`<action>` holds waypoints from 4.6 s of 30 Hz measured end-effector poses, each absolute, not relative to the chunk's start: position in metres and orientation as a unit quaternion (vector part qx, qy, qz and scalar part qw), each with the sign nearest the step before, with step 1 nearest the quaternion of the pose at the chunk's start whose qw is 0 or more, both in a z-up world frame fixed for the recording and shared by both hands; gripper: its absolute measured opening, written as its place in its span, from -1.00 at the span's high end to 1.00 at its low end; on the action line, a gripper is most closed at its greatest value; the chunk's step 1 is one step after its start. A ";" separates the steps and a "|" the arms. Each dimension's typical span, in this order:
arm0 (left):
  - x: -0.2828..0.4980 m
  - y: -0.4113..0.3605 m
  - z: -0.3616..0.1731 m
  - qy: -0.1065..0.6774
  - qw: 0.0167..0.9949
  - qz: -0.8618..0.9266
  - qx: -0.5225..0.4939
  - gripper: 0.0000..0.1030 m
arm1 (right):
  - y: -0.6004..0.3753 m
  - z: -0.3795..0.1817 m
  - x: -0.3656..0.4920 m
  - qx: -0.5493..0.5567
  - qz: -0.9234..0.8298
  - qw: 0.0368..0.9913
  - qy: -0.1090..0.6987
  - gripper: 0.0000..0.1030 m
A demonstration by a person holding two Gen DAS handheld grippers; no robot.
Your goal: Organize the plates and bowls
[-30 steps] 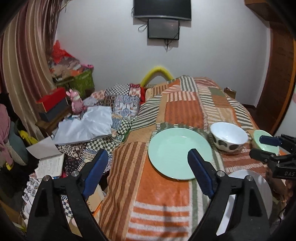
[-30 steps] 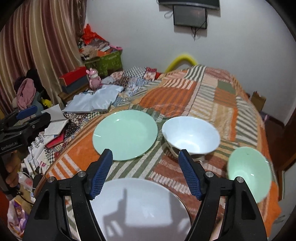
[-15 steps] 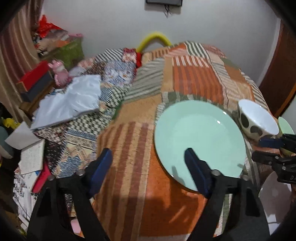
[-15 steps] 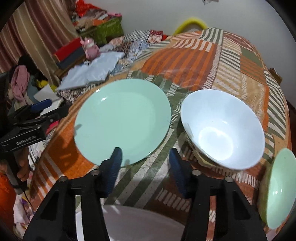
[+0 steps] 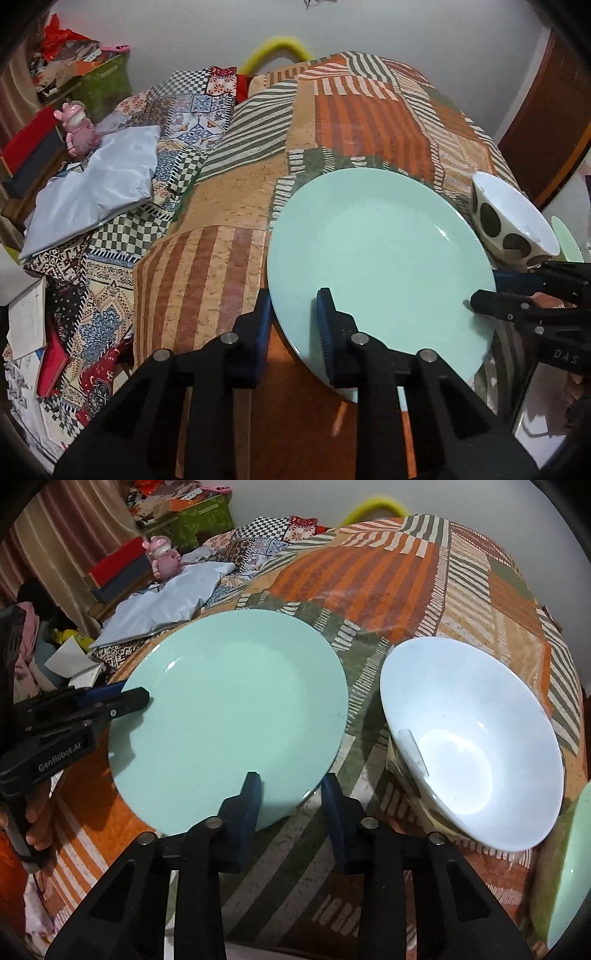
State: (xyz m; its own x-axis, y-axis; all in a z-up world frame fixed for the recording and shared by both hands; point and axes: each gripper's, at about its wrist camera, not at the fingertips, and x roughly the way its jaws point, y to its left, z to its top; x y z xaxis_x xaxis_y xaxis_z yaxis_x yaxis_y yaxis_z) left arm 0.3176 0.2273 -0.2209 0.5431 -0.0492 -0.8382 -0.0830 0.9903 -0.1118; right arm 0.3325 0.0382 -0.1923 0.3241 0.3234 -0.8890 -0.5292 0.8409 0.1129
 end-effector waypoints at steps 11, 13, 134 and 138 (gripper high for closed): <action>0.273 0.231 -0.213 0.483 0.873 0.011 -0.068 0.54 | 0.048 -0.191 0.319 -0.121 0.299 0.784 0.531 0.45; 0.256 0.232 -0.210 0.487 0.870 0.012 -0.074 0.54 | 0.053 -0.190 0.313 -0.136 0.310 0.778 0.530 0.45; 0.141 0.068 -0.182 0.459 0.884 -0.073 -0.053 0.44 | -0.101 -0.167 0.168 -0.097 0.237 0.854 0.452 0.42; 0.141 0.065 -0.180 0.457 0.885 -0.073 -0.049 0.44 | -0.105 -0.163 0.168 -0.086 0.229 0.856 0.455 0.41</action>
